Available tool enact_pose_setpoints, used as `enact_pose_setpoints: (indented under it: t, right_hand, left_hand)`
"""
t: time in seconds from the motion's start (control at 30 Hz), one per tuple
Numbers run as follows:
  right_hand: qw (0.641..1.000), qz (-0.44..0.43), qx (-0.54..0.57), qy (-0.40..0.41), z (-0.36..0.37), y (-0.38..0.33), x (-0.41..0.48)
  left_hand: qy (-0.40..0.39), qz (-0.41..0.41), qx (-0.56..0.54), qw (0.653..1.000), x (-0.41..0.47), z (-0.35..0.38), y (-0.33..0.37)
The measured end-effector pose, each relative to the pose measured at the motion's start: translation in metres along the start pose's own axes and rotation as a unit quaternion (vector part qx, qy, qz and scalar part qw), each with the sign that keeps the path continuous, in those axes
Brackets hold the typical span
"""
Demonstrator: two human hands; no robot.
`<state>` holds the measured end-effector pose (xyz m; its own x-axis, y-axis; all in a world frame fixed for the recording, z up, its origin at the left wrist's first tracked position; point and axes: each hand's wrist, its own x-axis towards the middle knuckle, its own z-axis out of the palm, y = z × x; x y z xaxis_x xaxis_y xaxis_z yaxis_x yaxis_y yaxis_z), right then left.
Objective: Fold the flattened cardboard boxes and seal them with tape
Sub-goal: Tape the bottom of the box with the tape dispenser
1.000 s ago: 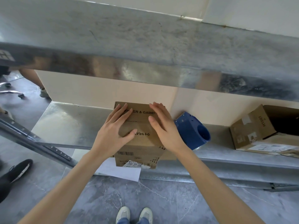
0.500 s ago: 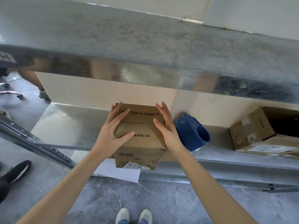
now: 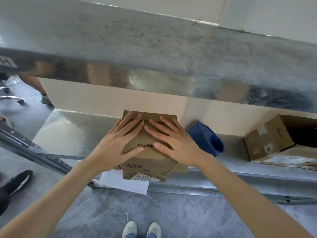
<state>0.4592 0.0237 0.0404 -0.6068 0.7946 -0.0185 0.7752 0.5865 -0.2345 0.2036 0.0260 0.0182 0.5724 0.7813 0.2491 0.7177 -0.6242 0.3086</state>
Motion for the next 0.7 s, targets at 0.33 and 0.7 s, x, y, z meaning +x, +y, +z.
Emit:
enact_pose_setpoints:
  t: [0.33, 0.7]
  right_hand:
    - [0.996, 0.045, 0.054, 0.053, 0.006, -0.003, 0.001]
    - [0.813, 0.177, 0.508, 0.224, 0.021, -0.021, -0.003]
  left_hand:
    - [0.053, -0.053, -0.072, 0.995, -0.001, 0.004, 0.007]
    - [0.149, -0.185, -0.379, 0.894, -0.001, 0.016, 0.024]
